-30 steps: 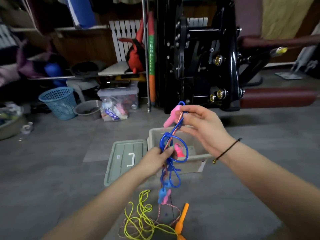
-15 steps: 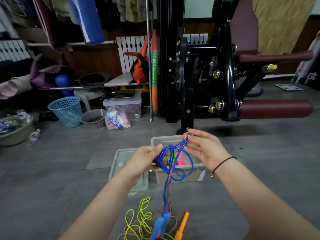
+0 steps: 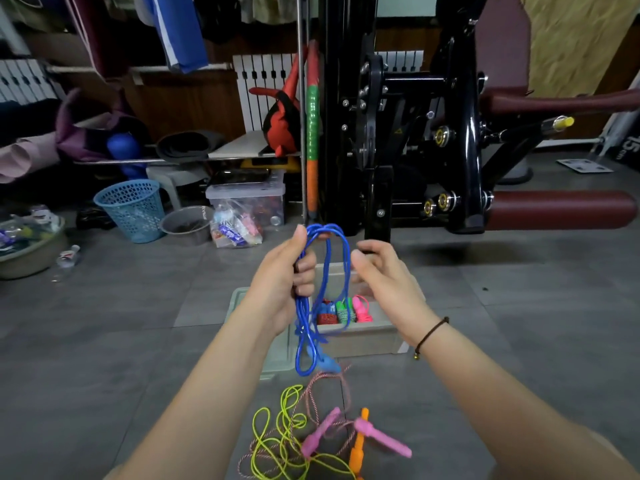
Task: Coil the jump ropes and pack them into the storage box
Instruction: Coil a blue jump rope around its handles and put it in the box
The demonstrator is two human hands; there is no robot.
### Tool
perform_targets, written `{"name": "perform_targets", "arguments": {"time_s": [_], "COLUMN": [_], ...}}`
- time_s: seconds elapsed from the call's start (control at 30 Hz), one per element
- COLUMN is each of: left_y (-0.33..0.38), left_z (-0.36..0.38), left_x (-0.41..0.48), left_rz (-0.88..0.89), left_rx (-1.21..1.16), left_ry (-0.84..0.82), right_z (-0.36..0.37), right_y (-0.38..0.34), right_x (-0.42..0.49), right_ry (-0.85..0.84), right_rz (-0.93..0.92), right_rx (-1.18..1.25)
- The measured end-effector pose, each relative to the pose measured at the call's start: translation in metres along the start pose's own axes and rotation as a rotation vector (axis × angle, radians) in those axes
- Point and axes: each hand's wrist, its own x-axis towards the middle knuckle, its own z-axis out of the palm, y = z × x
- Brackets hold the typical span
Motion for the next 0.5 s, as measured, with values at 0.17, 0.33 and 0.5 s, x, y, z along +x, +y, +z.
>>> {"name": "perform_targets", "arguments": {"time_s": [0.17, 0.33, 0.5], "left_y": [0.014, 0.022, 0.025], "left_z": [0.004, 0.012, 0.012], "left_x": [0.003, 0.001, -0.005], "left_rz": [0.015, 0.123, 0.187], "left_rx": [-0.144, -0.119, -0.14], "left_ry": [-0.179, -0.37, -0.342], "right_z": [0.02, 0.032, 0.04], "right_y": [0.005, 0.024, 0.038], "right_x": [-0.004, 0.007, 0.009], "right_ry": [-0.185, 0.082, -0.234], "right_rz": [-0.073, 0.085, 0.283], "right_rx": [-0.041, -0.331, -0.255]}}
